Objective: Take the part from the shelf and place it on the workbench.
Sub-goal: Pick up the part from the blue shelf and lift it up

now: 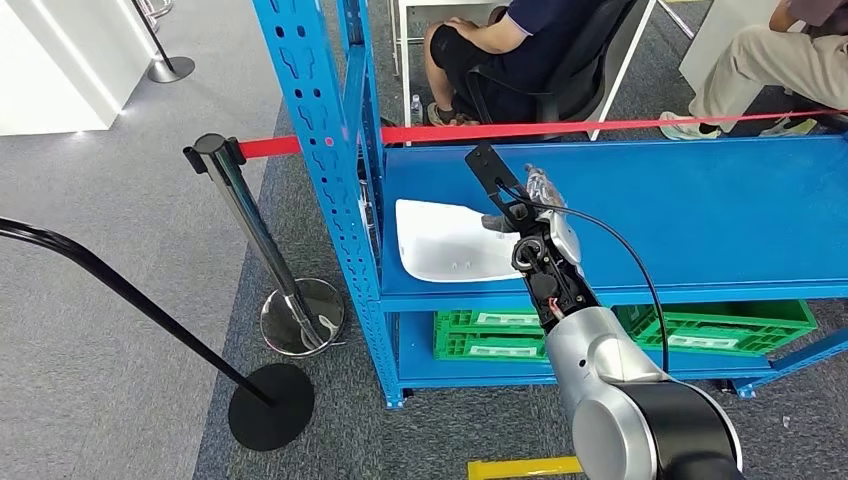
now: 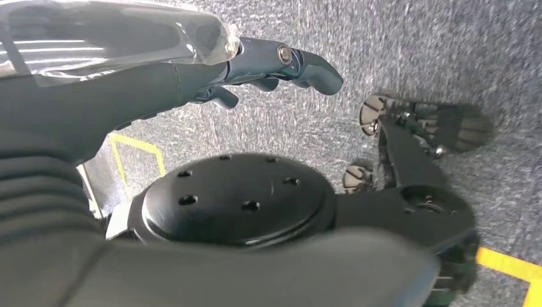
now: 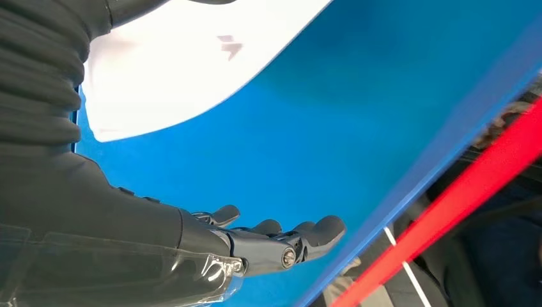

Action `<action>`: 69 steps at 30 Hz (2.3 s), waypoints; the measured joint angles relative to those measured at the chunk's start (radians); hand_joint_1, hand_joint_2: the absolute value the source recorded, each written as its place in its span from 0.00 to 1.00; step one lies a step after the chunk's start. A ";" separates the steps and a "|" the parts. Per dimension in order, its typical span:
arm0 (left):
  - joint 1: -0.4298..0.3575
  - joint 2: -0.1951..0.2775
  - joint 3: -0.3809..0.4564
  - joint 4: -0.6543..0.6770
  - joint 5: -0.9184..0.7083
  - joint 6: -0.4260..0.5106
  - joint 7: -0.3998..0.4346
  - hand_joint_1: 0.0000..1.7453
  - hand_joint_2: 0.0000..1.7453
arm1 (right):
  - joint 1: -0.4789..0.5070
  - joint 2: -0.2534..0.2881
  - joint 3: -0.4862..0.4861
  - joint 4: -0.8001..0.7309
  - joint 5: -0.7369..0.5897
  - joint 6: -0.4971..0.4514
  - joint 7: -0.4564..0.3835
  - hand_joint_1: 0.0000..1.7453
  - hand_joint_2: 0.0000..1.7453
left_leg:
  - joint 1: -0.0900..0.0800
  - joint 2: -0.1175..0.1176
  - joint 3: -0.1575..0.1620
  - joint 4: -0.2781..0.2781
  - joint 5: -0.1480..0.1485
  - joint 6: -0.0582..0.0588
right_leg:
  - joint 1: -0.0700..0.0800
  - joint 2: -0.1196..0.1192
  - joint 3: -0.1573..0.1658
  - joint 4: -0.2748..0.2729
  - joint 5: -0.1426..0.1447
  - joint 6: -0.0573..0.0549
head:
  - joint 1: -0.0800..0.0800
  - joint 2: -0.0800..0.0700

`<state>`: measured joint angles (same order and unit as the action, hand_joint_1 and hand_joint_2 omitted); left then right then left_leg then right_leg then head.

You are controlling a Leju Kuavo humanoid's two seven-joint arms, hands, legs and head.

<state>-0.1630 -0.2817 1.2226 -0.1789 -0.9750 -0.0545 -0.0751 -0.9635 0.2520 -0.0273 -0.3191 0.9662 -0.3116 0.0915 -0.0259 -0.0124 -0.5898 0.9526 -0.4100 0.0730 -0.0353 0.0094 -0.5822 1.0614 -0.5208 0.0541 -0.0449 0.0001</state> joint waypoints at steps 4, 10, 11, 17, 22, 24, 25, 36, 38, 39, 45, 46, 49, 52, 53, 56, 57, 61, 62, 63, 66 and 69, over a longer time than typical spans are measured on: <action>0.001 0.001 0.000 0.000 0.006 0.000 -0.003 0.00 1.00 | 0.003 -0.001 -0.001 0.006 -0.003 0.001 -0.004 0.00 1.00 | 0.001 0.002 -0.006 0.000 0.005 0.003 | 0.001 -0.001 -0.093 0.214 -0.096 0.007 | 0.004 0.000; -0.001 0.001 0.001 -0.001 0.013 -0.001 -0.017 0.00 1.00 | 0.004 0.004 -0.003 0.008 -0.002 0.000 -0.005 0.00 1.00 | 0.010 -0.003 -0.051 0.073 -0.015 -0.032 | -0.009 -0.002 0.021 -0.006 0.013 0.018 | 0.006 0.000; 0.000 0.001 0.001 -0.001 0.013 -0.001 -0.018 0.00 1.00 | 0.004 0.006 -0.004 0.008 -0.002 0.000 -0.005 0.00 1.00 | 0.009 -0.005 -0.060 0.083 -0.015 -0.034 | -0.008 0.003 0.012 0.005 0.016 0.008 | 0.006 0.000; 0.000 -0.003 0.002 0.000 0.015 0.012 -0.022 0.00 1.00 | 0.003 0.014 -0.006 0.010 -0.001 0.002 -0.006 0.00 1.00 | 0.023 0.006 -0.136 0.270 -0.151 -0.064 | -0.013 -0.002 -0.031 0.011 0.039 -0.028 | -0.003 0.000; -0.001 -0.006 0.002 0.000 0.021 0.016 -0.026 0.00 1.00 | 0.002 0.014 -0.007 0.010 -0.002 0.004 -0.011 0.00 1.00 | 0.023 0.005 -0.059 0.252 -0.155 -0.047 | -0.001 -0.005 -0.062 0.011 0.067 -0.030 | -0.004 0.000; -0.003 -0.005 0.002 -0.001 0.021 0.016 -0.027 0.00 1.00 | -0.002 0.014 -0.007 0.010 -0.002 0.004 -0.013 0.00 1.00 | 0.013 0.005 0.028 0.120 -0.131 -0.025 | 0.000 -0.005 -0.066 0.005 0.080 -0.026 | -0.003 0.000; -0.005 -0.004 0.002 -0.001 0.022 0.017 -0.028 0.00 1.00 | -0.003 0.015 -0.007 0.010 -0.002 0.004 -0.013 0.00 1.00 | 0.007 0.004 0.049 0.084 -0.125 -0.017 | -0.002 -0.005 -0.066 -0.001 0.087 -0.021 | -0.004 0.000; -0.006 -0.006 0.003 -0.001 0.031 0.009 -0.073 0.00 0.00 | 0.002 0.010 -0.008 0.013 -0.001 0.006 -0.010 0.00 1.00 | 0.004 0.014 -0.007 0.014 -0.020 -0.015 | 0.004 -0.008 -0.105 0.214 -0.027 0.012 | -0.007 0.000; -0.007 -0.005 0.003 -0.001 0.031 0.006 -0.079 0.00 0.00 | 0.003 0.009 -0.008 0.014 0.001 0.012 -0.003 0.00 1.00 | 0.004 0.015 -0.027 0.031 -0.016 -0.020 | 0.003 -0.009 -0.013 0.088 0.007 0.011 | -0.008 0.000; -0.007 -0.005 0.003 -0.001 0.031 0.004 -0.080 0.00 0.00 | 0.004 0.010 -0.008 0.014 0.001 0.016 0.001 0.00 1.00 | 0.002 0.015 -0.036 0.042 -0.016 -0.023 | 0.003 -0.009 0.026 0.029 0.010 0.008 | -0.008 0.000; -0.009 -0.002 0.003 -0.001 0.023 0.002 -0.080 0.00 0.00 | 0.045 0.022 -0.011 0.023 0.001 0.041 0.023 0.00 1.00 | 0.003 0.012 -0.072 0.097 -0.035 -0.048 | 0.000 -0.009 0.041 -0.025 0.006 -0.033 | -0.013 0.000; -0.009 -0.002 0.002 -0.001 0.024 0.001 -0.079 0.00 0.00 | 0.054 0.027 -0.013 0.025 0.002 0.045 0.023 0.00 1.00 | 0.007 0.012 -0.090 0.139 -0.065 -0.056 | -0.002 -0.010 0.037 -0.026 0.011 -0.038 | -0.016 0.000; -0.010 -0.001 0.002 -0.001 0.024 0.001 -0.079 0.00 0.00 | 0.088 0.037 -0.015 0.030 0.002 0.050 0.023 0.00 1.00 | 0.024 0.013 -0.163 0.323 -0.155 -0.076 | -0.003 -0.011 0.026 -0.026 0.018 -0.040 | -0.022 0.000; -0.010 0.000 0.001 -0.001 0.020 0.002 -0.080 0.00 0.00 | 0.114 0.040 -0.017 0.033 0.001 0.047 0.022 0.00 1.00 | 0.031 0.013 -0.123 0.272 -0.106 -0.076 | -0.004 -0.013 0.024 -0.025 0.021 -0.037 | -0.022 0.000; -0.010 0.000 0.000 -0.001 0.017 0.002 -0.081 0.00 0.00 | 0.116 0.041 -0.018 0.033 0.001 0.043 0.021 0.00 1.00 | 0.030 0.011 -0.081 0.197 -0.077 -0.072 | -0.004 -0.012 0.024 -0.026 0.021 -0.036 | -0.022 0.000; -0.010 0.003 -0.003 -0.002 0.006 0.006 -0.090 0.00 0.00 | 0.114 0.042 -0.022 0.033 0.000 0.034 0.020 0.00 1.00 | 0.020 0.002 -0.006 0.058 -0.050 -0.057 | -0.009 -0.010 0.022 -0.036 0.030 -0.022 | -0.022 0.000; -0.010 0.004 -0.004 -0.002 0.004 0.008 -0.092 0.00 0.00 | 0.114 0.042 -0.023 0.033 0.000 0.033 0.019 0.00 1.00 | 0.016 0.001 -0.003 0.050 -0.050 -0.053 | -0.010 -0.009 0.022 -0.044 0.035 -0.013 | -0.023 0.000; -0.011 0.004 -0.006 -0.002 0.001 0.012 -0.094 0.00 0.00 | 0.111 0.040 -0.027 0.032 0.000 0.032 0.019 0.00 1.00 | 0.017 0.009 0.020 -0.006 -0.024 -0.029 | -0.006 -0.008 0.000 -0.005 0.003 0.000 | -0.021 0.000; -0.011 0.003 -0.006 -0.002 0.001 0.012 -0.095 0.00 0.00 | 0.111 0.039 -0.028 0.032 0.000 0.032 0.019 0.00 1.00 | 0.017 0.011 0.022 -0.011 -0.021 -0.026 | -0.004 -0.009 -0.028 0.054 -0.027 -0.001 | -0.020 0.000; -0.011 0.003 -0.006 -0.002 0.001 0.012 -0.095 0.00 0.00 | 0.112 0.038 -0.028 0.032 -0.001 0.032 0.019 0.00 1.00 | 0.015 0.011 0.022 -0.011 -0.021 -0.023 | -0.001 -0.009 -0.062 0.125 -0.056 -0.002 | -0.020 0.000; -0.010 0.003 -0.011 -0.002 -0.008 0.015 -0.102 0.00 0.00 | 0.121 0.031 -0.031 0.034 -0.001 0.027 0.020 0.00 1.00 | 0.012 0.008 0.018 -0.001 -0.026 -0.023 | 0.003 -0.009 -0.111 0.214 -0.063 -0.001 | -0.019 0.000; -0.010 0.002 -0.016 -0.001 0.007 0.013 -0.106 0.00 0.00 | 0.121 0.026 -0.033 0.034 -0.001 0.021 0.020 0.00 1.00 | 0.013 0.003 0.012 0.028 -0.053 -0.037 | -0.001 -0.008 -0.025 0.034 0.019 0.000 | -0.019 0.000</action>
<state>-0.1731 -0.2793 1.2066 -0.1802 -0.9677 -0.0412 -0.1808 -0.8428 0.2779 -0.0605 -0.2853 0.9656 -0.2905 0.1113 -0.0130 -0.0092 -0.5776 0.9810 -0.4625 0.0359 -0.0362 0.0012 -0.6075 1.0950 -0.5013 0.0541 -0.0644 0.0001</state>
